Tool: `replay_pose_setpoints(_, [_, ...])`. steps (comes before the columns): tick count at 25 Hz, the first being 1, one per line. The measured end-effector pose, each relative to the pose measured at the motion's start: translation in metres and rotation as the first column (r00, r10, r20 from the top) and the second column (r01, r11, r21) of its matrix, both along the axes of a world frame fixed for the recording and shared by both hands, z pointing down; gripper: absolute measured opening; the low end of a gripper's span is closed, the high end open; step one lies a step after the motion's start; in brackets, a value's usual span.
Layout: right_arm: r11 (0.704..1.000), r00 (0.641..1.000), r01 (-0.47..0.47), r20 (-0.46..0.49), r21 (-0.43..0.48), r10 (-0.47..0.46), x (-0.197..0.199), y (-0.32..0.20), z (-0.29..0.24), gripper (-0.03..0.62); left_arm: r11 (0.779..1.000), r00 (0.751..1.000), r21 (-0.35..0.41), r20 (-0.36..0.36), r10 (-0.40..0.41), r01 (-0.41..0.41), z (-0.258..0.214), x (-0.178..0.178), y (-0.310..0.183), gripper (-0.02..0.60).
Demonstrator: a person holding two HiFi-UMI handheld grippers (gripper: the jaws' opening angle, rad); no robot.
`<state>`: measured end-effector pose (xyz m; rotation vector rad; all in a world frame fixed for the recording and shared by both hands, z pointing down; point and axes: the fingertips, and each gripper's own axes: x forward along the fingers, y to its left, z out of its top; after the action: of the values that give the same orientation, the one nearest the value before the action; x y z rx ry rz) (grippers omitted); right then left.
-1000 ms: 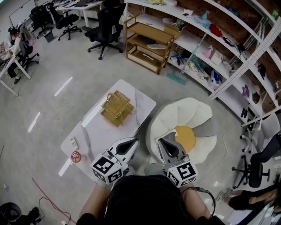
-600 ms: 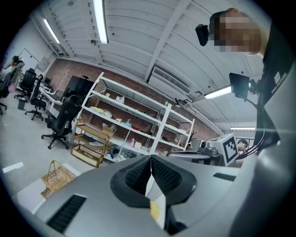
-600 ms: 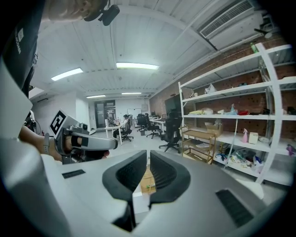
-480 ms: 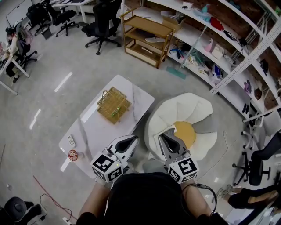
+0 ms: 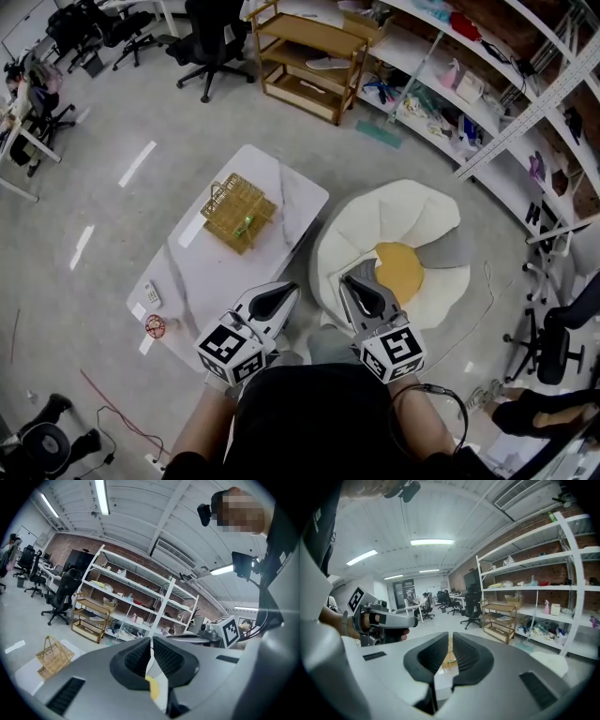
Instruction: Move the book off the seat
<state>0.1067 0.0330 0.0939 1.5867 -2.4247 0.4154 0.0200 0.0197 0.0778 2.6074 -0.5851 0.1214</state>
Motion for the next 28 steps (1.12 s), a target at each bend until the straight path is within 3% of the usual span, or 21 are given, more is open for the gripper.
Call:
replay_pose_setpoints(18, [0.984, 0.993, -0.066, 0.086, -0.166, 0.081, 0.066, 0.002, 0.081, 0.02, 0.991, 0.99, -0.126, 0.127, 0.061, -0.045, 0.062, 0.049, 0.002, 0.008])
replay_pose_setpoints(28, [0.951, 0.978, -0.096, 0.149, -0.295, 0.145, 0.103, 0.007, 0.157, 0.021, 0.976, 0.977, -0.209, 0.186, 0.106, -0.066, 0.113, 0.081, 0.002, 0.008])
